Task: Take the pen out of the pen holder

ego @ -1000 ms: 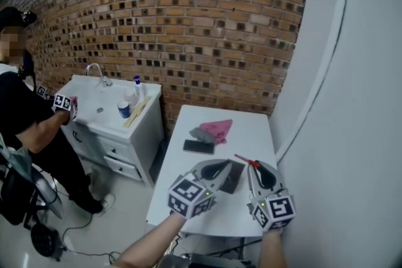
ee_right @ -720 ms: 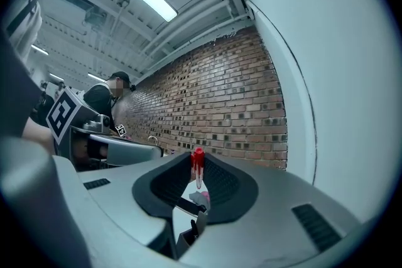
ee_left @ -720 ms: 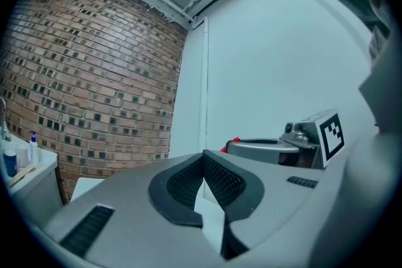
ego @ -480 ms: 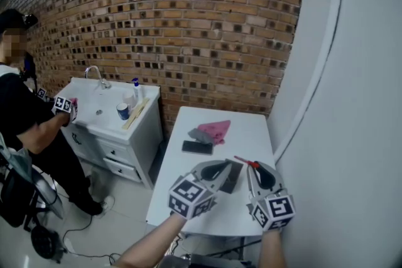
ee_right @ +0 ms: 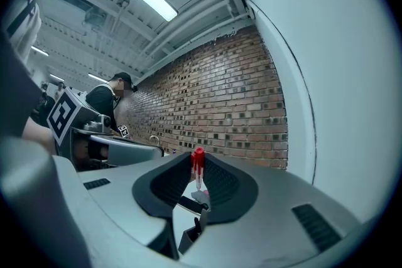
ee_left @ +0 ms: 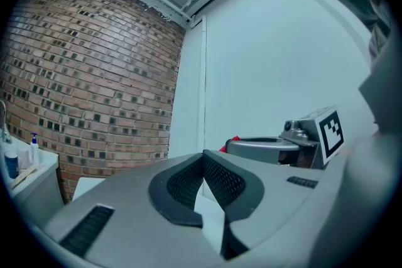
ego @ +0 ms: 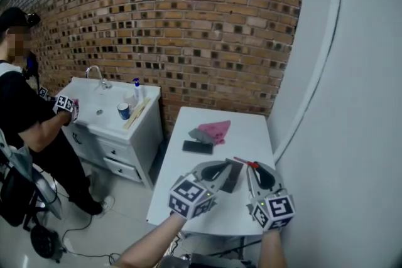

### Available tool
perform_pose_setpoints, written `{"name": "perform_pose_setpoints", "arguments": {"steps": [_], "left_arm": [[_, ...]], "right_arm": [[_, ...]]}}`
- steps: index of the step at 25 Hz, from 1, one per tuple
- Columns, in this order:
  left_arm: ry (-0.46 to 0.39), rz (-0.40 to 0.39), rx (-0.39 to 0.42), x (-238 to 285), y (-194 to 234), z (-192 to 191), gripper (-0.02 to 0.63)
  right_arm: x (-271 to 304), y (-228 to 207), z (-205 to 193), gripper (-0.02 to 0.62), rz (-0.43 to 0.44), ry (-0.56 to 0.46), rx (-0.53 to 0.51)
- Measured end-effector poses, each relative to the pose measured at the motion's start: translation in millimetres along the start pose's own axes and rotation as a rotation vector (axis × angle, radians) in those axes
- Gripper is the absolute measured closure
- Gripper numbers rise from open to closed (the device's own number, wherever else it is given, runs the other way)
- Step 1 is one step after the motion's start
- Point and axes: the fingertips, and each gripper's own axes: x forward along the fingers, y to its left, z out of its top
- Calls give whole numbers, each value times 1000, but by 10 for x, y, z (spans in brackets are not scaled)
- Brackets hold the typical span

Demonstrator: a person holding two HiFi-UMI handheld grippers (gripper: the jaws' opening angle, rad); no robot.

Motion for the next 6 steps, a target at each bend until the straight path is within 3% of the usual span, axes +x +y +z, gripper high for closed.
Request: {"name": "perform_pose_setpoints", "arguments": {"steps": [6], "left_arm": [[4,-1,-3,-24,9,15,604]], "right_arm": [[3,25,33,532,-3,4,8]]}}
